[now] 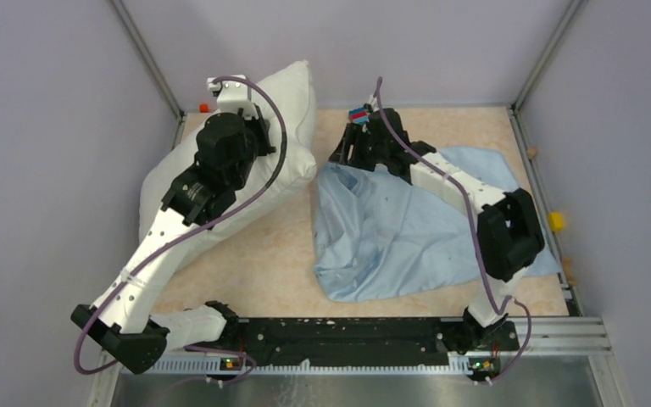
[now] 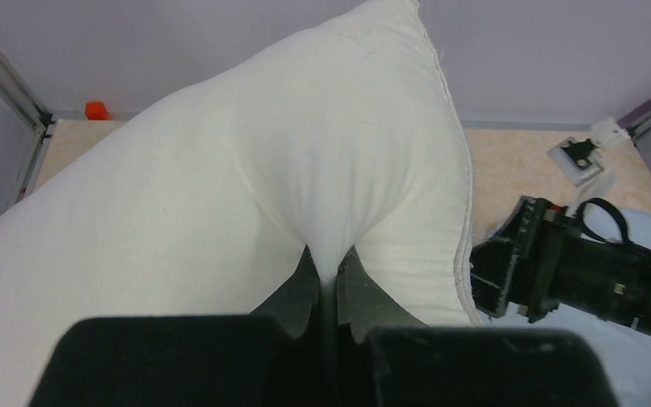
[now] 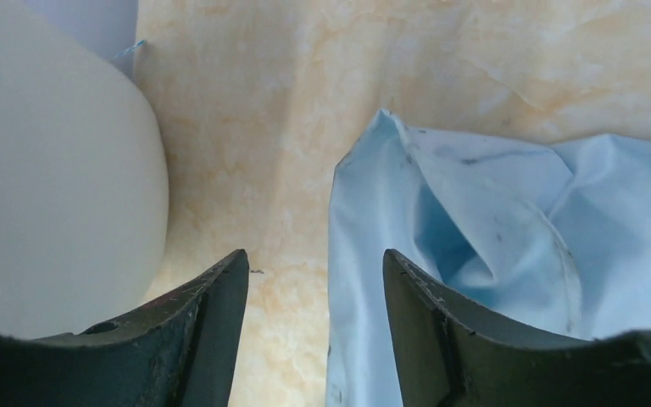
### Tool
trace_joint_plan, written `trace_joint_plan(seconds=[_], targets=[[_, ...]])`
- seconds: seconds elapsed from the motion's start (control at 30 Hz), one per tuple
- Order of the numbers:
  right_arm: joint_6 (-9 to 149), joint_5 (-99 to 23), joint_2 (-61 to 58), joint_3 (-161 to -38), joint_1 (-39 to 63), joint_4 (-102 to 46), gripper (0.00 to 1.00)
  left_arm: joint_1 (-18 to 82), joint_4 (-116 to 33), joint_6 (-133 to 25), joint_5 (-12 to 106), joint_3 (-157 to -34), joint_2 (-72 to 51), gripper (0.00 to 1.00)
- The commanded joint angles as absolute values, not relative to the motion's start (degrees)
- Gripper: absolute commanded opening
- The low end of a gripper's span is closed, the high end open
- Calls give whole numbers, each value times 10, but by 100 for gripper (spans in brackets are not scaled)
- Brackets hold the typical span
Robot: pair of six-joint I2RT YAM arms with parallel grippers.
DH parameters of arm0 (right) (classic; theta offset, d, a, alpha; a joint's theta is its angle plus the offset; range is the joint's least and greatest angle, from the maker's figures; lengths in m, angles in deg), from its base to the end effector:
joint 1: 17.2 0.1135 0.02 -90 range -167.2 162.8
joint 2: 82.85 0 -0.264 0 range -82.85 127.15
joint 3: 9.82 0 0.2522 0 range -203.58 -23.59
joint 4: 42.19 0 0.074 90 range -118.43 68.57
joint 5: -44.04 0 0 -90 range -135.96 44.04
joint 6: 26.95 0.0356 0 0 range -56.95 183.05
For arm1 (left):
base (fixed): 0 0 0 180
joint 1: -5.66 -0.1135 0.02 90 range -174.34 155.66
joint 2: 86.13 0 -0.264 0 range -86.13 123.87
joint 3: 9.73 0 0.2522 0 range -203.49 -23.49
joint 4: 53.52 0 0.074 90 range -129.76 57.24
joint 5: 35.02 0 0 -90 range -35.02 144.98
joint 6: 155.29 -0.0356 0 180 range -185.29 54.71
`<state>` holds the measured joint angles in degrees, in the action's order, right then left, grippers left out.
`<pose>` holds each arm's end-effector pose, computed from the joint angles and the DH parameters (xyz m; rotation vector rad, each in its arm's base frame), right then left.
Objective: Put the pillow into the pillowcase
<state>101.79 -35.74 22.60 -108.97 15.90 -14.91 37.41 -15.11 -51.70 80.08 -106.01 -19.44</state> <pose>0.3583 0.2411 0.2800 0.0029 2.2925 0.8864 0.2119 -0.1134 0.4642 -0.0514 1.7138 -0.2102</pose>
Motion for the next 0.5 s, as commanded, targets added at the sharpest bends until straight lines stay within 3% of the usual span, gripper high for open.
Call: trace_joint_plan(seconds=[0.0, 0.2, 0.27, 0.3, 0.4, 0.47], targets=[[991, -393, 128, -1014, 163, -141, 54, 371, -212, -512, 810, -1059, -214, 0], [986, -430, 86, -915, 195, -123, 31, 371, -212, -518, 808, -1060, -215, 0], [991, -434, 79, -891, 209, -124, 28, 370, -211, -521, 809, -1062, -213, 0], [989, -435, 75, -882, 219, -123, 29, 370, -211, -523, 809, -1063, -213, 0], [980, -477, 59, -863, 259, -111, 48, 370, -207, -528, 808, -1066, -210, 0], [981, -505, 50, -851, 283, -109, 55, 370, -205, -529, 809, -1064, -211, 0]])
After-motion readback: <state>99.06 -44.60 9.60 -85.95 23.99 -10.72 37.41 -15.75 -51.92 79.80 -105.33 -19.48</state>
